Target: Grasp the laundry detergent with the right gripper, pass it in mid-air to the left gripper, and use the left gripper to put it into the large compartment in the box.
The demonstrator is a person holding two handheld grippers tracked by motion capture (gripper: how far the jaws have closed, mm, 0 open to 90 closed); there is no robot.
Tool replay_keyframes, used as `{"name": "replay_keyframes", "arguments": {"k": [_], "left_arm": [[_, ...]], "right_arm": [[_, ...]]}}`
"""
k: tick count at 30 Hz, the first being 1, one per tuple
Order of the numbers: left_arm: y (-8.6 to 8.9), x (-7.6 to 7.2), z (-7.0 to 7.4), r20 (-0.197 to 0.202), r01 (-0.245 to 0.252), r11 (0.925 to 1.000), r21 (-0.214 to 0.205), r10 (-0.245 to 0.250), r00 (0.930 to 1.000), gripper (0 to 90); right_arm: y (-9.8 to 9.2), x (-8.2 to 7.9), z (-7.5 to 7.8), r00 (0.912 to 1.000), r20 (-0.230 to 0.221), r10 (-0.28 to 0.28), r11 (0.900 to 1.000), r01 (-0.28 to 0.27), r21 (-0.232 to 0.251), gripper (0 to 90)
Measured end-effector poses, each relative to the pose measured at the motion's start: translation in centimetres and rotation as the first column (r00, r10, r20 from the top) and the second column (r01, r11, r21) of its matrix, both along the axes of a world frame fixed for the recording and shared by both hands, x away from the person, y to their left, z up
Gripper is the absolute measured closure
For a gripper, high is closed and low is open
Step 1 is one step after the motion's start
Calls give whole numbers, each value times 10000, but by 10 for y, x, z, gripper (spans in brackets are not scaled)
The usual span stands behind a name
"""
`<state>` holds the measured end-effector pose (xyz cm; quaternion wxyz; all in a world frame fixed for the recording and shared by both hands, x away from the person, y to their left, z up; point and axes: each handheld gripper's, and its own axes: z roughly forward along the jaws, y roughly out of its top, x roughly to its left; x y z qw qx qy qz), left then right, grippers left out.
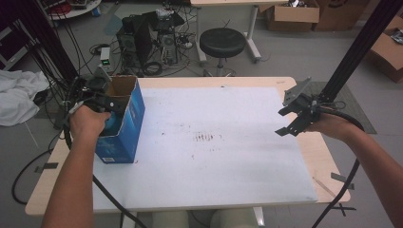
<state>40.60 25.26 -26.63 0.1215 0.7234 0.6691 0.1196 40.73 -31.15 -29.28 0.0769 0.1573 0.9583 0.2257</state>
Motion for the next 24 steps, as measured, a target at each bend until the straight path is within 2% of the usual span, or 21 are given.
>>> {"name": "replay_keyframes", "arguments": {"k": [4,8,11,15,18,24], "left_arm": [[0,0,10,-23,-21,10000,10,21,10000,274],[-1,-1,23,215,-63,9999,120,60,9998,268],[-2,-2,30,219,50,9999,134,-53,9997,269],[-5,-5,39,420,217,9997,102,-221,9989,265],[-8,-5,45,393,311,9995,94,-315,9987,265],[-19,-6,56,698,701,9975,88,-706,9951,239]], "right_arm": [[-1,-1,1,10000,17,-3,10000,2,50,194],[-2,-2,3,10000,35,-31,10000,31,84,194],[-3,-3,4,10000,60,-46,9999,46,107,194],[-4,-5,5,9999,100,-55,9999,53,138,194],[-4,-6,5,9999,84,-59,9999,58,119,194],[-5,-8,7,9999,150,-41,9999,39,132,194]]}}
